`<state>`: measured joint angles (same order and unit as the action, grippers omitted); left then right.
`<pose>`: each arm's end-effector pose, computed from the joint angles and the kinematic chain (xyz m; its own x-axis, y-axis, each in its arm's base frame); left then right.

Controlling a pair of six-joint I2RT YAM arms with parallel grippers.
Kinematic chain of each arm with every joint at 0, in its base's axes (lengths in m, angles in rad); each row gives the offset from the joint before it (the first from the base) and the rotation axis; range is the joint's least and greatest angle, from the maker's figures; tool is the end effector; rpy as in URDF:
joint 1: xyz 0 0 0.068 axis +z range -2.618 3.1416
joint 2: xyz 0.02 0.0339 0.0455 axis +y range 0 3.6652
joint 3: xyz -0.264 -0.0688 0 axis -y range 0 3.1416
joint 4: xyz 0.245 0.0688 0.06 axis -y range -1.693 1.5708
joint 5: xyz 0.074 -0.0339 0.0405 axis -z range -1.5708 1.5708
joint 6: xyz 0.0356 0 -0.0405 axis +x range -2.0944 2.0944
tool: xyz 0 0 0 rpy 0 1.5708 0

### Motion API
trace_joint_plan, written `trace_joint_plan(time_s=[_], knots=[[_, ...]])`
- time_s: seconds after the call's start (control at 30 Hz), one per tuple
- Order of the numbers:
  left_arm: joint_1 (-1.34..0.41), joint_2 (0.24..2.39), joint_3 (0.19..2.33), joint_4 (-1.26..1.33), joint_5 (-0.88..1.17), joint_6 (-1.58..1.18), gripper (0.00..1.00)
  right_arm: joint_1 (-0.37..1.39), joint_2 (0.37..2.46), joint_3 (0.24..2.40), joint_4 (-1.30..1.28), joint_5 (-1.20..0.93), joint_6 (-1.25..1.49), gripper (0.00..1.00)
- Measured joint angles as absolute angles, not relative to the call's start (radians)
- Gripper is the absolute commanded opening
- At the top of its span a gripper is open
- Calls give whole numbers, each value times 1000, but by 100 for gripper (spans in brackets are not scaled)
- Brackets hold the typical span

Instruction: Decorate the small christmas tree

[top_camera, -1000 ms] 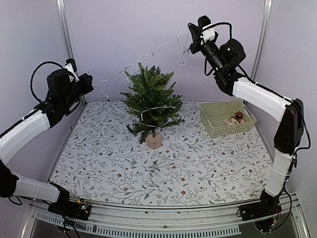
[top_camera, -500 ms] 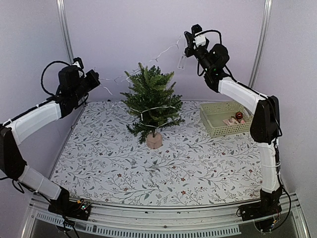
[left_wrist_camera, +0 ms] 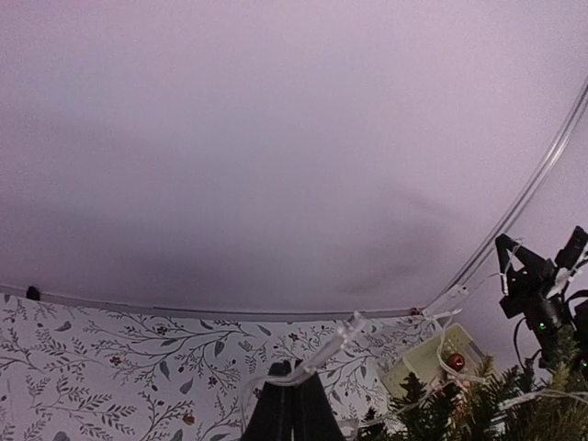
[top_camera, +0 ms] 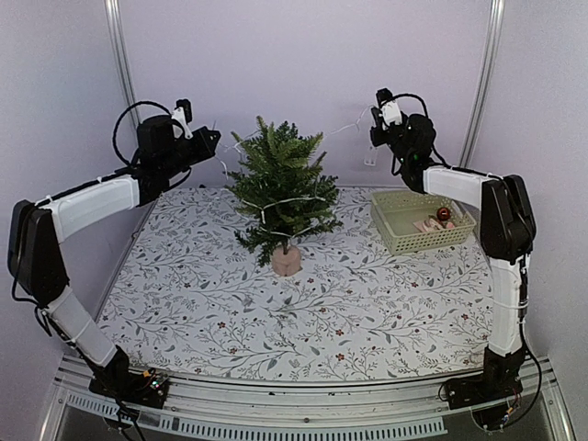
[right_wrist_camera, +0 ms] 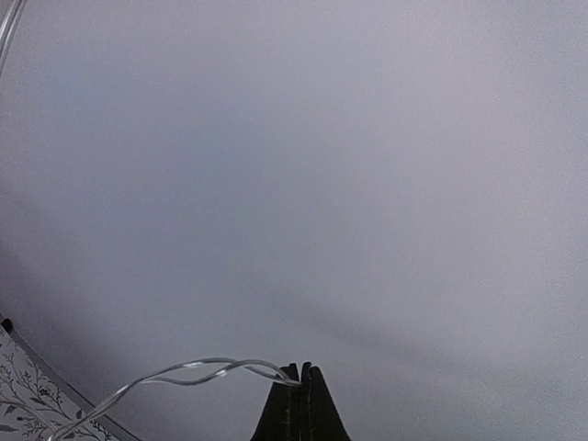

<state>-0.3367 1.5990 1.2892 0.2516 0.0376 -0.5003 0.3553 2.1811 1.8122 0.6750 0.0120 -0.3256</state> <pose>0.3662 -0.1296 0.3535 -0.2235 -0.4296 -0.8749 0.2944 0.8259 -0.4808 0.4933 0.1826 0.3305 0.3755 -0.2018 -0.9046 -0.2290 0.9255 -0.3016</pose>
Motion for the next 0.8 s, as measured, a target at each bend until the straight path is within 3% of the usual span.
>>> trace_joint_plan(time_s=[0.27, 0.53, 0.8], knots=[[-365, 1699, 1381, 258, 142, -474, 2, 270, 1948, 1526, 718, 54, -307, 0], [-370, 1744, 1435, 239, 178, -462, 44, 232, 1728, 1348, 780, 76, -297, 0], [-371, 1719, 1439, 209, 164, -442, 65, 228, 1613, 1186, 736, 33, -263, 0]])
